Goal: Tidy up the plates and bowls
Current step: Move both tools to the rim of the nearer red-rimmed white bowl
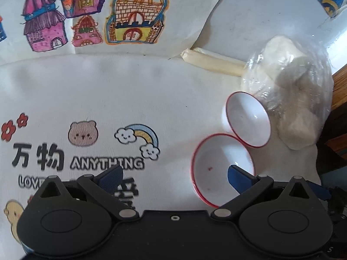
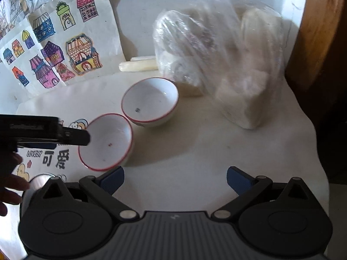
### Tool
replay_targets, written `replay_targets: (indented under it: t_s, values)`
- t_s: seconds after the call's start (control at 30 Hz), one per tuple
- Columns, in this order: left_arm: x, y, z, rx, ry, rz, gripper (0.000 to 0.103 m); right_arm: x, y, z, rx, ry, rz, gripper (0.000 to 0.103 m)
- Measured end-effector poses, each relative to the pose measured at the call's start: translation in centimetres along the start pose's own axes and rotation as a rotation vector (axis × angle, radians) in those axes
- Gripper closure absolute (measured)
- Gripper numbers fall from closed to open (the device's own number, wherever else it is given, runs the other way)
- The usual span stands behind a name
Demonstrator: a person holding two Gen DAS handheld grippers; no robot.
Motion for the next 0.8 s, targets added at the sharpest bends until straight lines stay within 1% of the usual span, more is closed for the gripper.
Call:
replay_targets:
  t_s: [0.27, 0.4, 0.47, 0.6, 0.8]
  values:
    - [-0.9, 1.0, 1.3, -0.034, 0.055, 0.095, 0.001, -0.7, 1.7, 1.5, 0.029, 0.001, 0.018, 0.000]
    - [-1.1, 1.1, 1.9, -0.076, 0.079, 0.152, 0.001, -1.2, 2.3, 2.0, 0.052, 0.005, 0.014, 0.000]
    - [-1.2, 1.0, 2.2, -0.097, 0.086, 0.167, 0.001, -1.4, 2.5, 2.2, 0.063, 0.009, 0.007, 0.000]
    - [-1.5, 0.8, 2.4, -0.103, 0.096, 0.191, 0.001, -1.7, 3.1, 2.9, 0.086, 0.018, -0.016, 0.000]
    - [-1.8, 0.2, 2.6, -0.143, 0.102, 0.228, 0.001, -1.9, 3.5, 3.3, 0.088, 0.020, -0.012, 0.000]
Point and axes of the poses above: each gripper's, at about its wrist camera, not at the fingertips, and z roughly the way its jaws point, y to its left, x to its underside, the point moved 3 cm from there along z, roughly the way its jaws point, and after that the axes turned 9 degrees about x, right-handed, at the moved point
